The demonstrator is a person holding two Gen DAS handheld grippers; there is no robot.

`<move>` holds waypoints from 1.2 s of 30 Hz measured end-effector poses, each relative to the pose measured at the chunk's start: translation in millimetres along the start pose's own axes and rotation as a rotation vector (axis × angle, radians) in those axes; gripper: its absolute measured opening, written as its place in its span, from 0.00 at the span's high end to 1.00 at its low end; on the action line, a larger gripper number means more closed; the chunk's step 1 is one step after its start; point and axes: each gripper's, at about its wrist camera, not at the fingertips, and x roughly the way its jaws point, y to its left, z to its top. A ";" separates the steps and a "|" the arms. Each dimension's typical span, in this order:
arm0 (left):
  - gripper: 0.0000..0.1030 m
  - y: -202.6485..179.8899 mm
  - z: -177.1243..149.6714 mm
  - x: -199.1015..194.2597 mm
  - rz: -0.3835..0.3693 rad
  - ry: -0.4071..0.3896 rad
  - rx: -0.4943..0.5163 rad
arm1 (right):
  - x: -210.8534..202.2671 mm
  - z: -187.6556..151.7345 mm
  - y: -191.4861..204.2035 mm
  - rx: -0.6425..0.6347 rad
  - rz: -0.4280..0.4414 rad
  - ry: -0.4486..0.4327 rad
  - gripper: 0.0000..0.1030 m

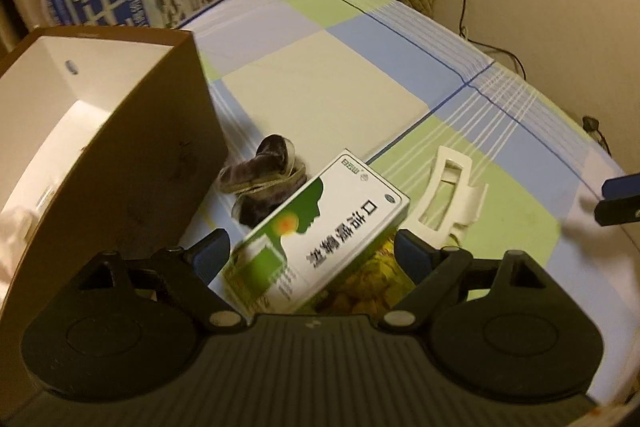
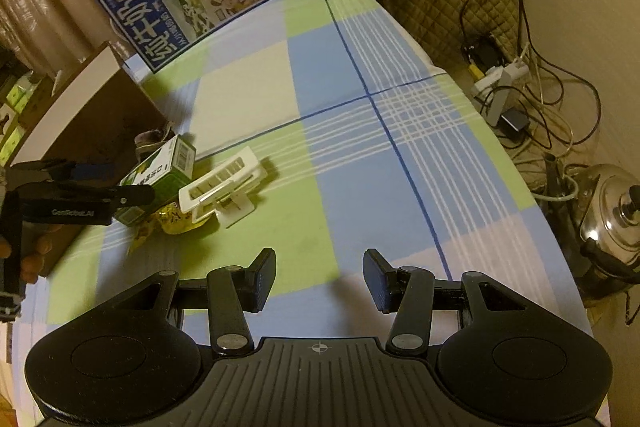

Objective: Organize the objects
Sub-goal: 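Move the left gripper down toward the green-and-white spray medicine box, then grasp the green-and-white spray medicine box with the left gripper and lift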

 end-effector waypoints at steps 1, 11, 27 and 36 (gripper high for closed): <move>0.14 1.2 1.6 4.9 -0.009 0.006 0.018 | 0.6 0.4 0.3 0.001 -0.002 0.001 0.55; 0.19 0.4 6.9 27.1 -0.041 0.042 0.081 | 6.5 2.9 -0.5 0.014 -0.016 0.019 0.55; 0.45 -45.4 -28.7 -8.6 -0.128 0.106 0.008 | 11.3 1.5 1.6 0.001 0.005 0.026 0.55; 0.25 -46.1 -15.2 6.9 -0.146 0.133 0.007 | 1.4 -6.0 -7.9 0.030 -0.013 0.007 0.55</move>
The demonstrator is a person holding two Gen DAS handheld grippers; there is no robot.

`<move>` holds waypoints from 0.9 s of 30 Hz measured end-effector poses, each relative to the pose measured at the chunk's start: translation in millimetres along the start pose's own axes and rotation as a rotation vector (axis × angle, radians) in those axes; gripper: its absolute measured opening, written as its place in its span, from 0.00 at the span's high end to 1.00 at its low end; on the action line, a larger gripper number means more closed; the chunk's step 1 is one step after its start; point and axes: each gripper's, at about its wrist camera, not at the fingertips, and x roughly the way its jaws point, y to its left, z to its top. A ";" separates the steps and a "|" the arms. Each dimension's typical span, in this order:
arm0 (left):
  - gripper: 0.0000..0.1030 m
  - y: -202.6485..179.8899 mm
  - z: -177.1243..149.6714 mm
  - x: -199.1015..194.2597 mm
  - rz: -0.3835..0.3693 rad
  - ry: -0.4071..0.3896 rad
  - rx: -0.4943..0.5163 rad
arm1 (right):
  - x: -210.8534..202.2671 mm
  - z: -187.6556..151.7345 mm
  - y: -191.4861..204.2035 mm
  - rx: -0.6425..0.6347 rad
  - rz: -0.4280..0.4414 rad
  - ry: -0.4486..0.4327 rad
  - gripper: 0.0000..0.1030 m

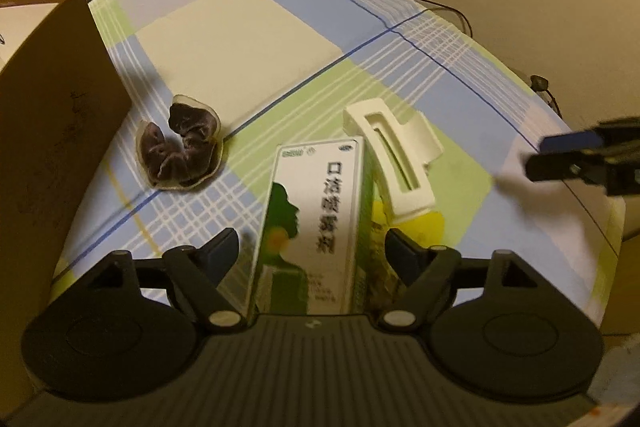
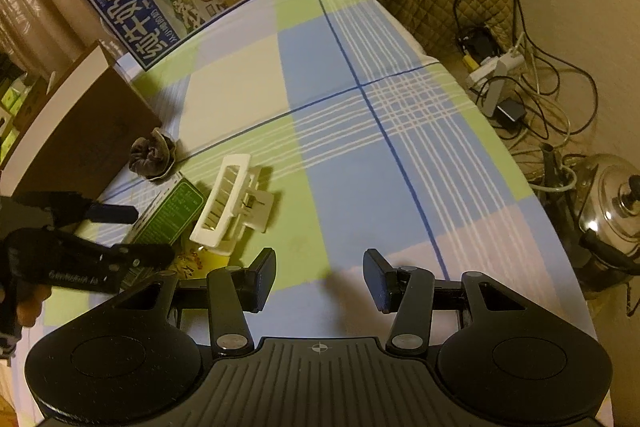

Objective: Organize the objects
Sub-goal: 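Grasp the green-and-white spray medicine box with the left gripper and lift, then grasp the yellow snack packet with the right gripper while the left holds the spray box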

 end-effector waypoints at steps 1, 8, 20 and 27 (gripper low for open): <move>0.26 2.2 1.5 3.2 -0.001 0.004 -0.006 | -1.8 -1.5 -1.8 0.005 -0.003 -0.003 0.55; 0.44 5.1 -7.1 3.5 -0.035 -0.010 -0.041 | -10.0 -11.4 -13.3 0.057 -0.008 -0.008 0.55; 0.51 33.2 -74.5 -56.0 0.072 -0.080 -0.322 | 13.5 -19.1 11.0 0.163 0.291 0.091 0.55; 0.51 46.4 -114.2 -78.2 0.131 -0.085 -0.433 | 53.6 -30.6 12.9 0.360 0.471 0.215 0.55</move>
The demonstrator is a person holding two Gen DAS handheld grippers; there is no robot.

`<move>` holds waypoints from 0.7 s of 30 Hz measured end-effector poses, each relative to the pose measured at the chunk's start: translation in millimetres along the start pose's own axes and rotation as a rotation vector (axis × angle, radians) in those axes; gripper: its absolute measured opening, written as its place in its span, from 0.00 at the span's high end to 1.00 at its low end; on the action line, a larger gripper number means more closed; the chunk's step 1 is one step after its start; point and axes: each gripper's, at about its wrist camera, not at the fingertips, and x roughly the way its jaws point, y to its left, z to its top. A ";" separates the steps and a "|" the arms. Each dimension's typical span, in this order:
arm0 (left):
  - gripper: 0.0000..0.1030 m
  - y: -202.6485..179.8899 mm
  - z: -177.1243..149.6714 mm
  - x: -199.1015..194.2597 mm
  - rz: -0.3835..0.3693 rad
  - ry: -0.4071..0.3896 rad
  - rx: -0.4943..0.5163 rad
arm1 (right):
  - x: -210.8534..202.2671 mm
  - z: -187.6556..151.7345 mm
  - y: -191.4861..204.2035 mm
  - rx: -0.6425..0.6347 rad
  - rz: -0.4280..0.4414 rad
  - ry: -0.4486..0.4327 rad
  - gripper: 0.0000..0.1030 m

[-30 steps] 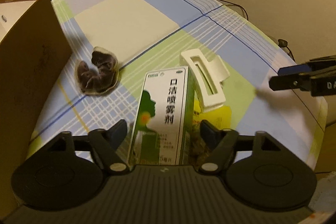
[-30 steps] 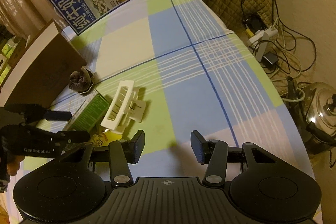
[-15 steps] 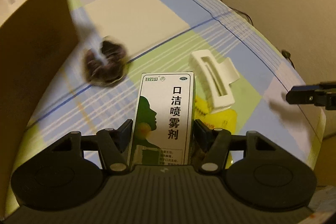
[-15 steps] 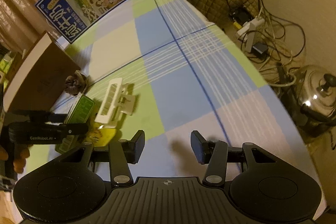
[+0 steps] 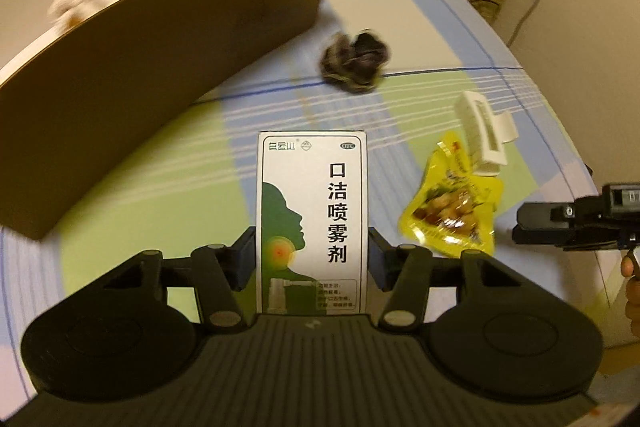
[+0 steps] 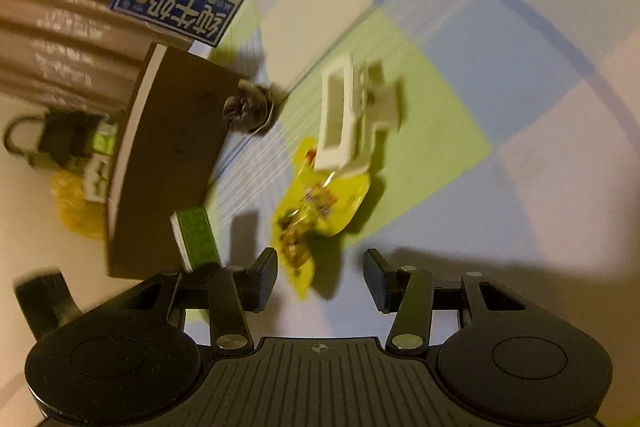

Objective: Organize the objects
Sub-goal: 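Grasp the yellow snack packet with the right gripper while the left holds the spray box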

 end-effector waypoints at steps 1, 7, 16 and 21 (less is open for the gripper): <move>0.51 4.8 -1.5 -3.0 0.007 0.000 -0.012 | 4.0 0.0 -0.9 0.023 0.014 -0.002 0.55; 0.51 25.4 -20.1 -17.1 0.045 -0.003 -0.082 | 22.9 1.6 -5.5 0.147 0.030 -0.071 0.56; 0.51 45.4 -38.4 -28.3 0.074 0.010 -0.141 | 41.8 12.0 16.6 0.078 -0.089 -0.094 0.83; 0.51 52.1 -43.3 -29.3 0.075 0.018 -0.157 | 48.2 10.3 41.1 -0.127 -0.182 -0.068 0.85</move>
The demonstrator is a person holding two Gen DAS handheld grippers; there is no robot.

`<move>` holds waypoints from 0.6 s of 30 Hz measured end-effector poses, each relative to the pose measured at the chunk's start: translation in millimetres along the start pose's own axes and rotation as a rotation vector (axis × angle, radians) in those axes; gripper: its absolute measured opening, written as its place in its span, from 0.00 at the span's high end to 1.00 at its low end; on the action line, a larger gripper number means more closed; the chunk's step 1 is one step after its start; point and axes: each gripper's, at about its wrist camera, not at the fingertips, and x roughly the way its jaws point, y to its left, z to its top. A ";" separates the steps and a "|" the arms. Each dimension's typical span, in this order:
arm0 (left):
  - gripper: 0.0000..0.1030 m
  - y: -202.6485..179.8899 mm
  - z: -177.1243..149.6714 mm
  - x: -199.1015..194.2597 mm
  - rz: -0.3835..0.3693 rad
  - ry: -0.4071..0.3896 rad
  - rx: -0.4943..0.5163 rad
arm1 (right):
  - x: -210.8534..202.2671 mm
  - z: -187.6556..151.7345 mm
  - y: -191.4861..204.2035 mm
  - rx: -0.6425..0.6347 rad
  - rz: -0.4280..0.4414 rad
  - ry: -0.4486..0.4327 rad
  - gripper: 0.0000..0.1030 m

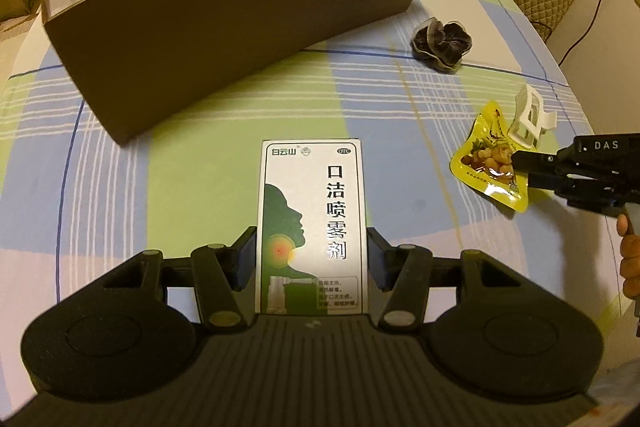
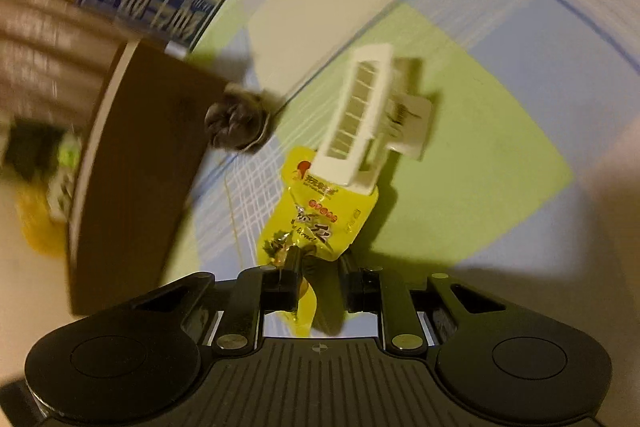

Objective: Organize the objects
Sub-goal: 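Grasp the yellow snack packet with the right gripper while the left holds the spray box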

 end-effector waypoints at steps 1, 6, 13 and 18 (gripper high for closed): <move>0.51 1.2 -0.5 -0.1 -0.001 0.001 -0.002 | -1.6 -0.8 4.6 -0.034 -0.002 -0.003 0.85; 0.51 3.2 -0.3 0.3 -0.008 0.004 -0.006 | -16.9 -11.0 37.8 -0.291 -0.053 -0.035 0.98; 0.51 2.9 2.3 2.7 -0.011 0.011 -0.002 | -24.9 -30.1 65.7 -0.498 -0.113 -0.028 0.98; 0.51 3.1 3.9 2.6 -0.010 0.008 -0.005 | -36.2 -34.4 80.3 -0.593 -0.120 -0.052 0.98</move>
